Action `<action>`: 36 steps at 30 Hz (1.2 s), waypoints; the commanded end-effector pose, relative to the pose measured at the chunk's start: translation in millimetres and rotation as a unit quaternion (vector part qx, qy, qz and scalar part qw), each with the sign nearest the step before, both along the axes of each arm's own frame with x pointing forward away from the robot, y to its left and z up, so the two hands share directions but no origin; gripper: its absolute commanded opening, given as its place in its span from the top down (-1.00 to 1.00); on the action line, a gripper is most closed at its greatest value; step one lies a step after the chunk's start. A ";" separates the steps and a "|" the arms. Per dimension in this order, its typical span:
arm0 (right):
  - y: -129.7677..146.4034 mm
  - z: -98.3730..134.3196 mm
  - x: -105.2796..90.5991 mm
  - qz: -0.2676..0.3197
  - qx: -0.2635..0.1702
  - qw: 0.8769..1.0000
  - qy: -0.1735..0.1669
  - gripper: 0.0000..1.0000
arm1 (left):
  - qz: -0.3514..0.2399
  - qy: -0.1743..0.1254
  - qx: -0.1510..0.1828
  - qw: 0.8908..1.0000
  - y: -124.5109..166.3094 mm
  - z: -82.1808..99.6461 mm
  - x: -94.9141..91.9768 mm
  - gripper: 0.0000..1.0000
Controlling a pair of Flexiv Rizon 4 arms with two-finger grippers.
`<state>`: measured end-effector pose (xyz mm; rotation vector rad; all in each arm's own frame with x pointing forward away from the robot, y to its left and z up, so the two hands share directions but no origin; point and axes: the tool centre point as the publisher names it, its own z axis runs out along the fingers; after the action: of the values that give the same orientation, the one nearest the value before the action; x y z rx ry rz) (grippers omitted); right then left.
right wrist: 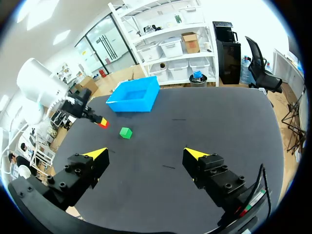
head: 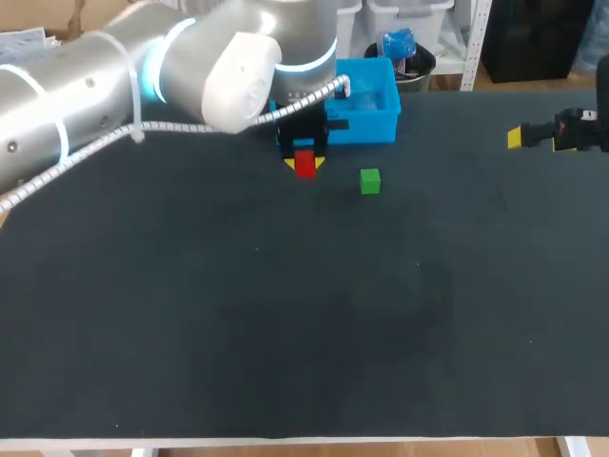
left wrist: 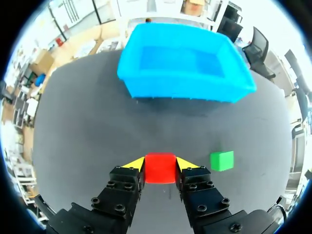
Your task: Use the left arm to pick the red cube and place it into the blue plastic box first, then use the right arm to grasp the green cube and put it into the same blue plastic box after the first action is fully finished.
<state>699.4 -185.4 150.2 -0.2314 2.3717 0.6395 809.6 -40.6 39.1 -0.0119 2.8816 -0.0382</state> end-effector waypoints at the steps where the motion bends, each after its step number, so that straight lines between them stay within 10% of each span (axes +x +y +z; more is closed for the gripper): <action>1: 0.3 -0.1 0.3 0.000 -0.001 1.000 0.000 -1.00 | -0.012 -0.021 -0.017 1.000 13.2 34.9 -11.0 1.00; 10: 0.3 -0.1 0.3 0.000 -0.001 1.000 0.000 -1.00 | -0.094 -0.075 -0.056 0.991 34.4 82.0 -5.5 1.00; 25: 0.3 -0.1 0.3 0.000 -0.001 1.000 0.000 -1.00 | -0.207 -0.154 -0.112 0.960 76.3 104.7 -3.2 1.00; 36: 0.3 -0.1 0.3 0.000 -0.001 1.000 0.000 -1.00 | -0.207 -0.154 -0.112 0.960 76.3 104.7 -3.2 1.00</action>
<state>699.4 -185.4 150.2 -0.2314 2.3717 0.6395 806.1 33.3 144.4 0.4932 2.5084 -0.3687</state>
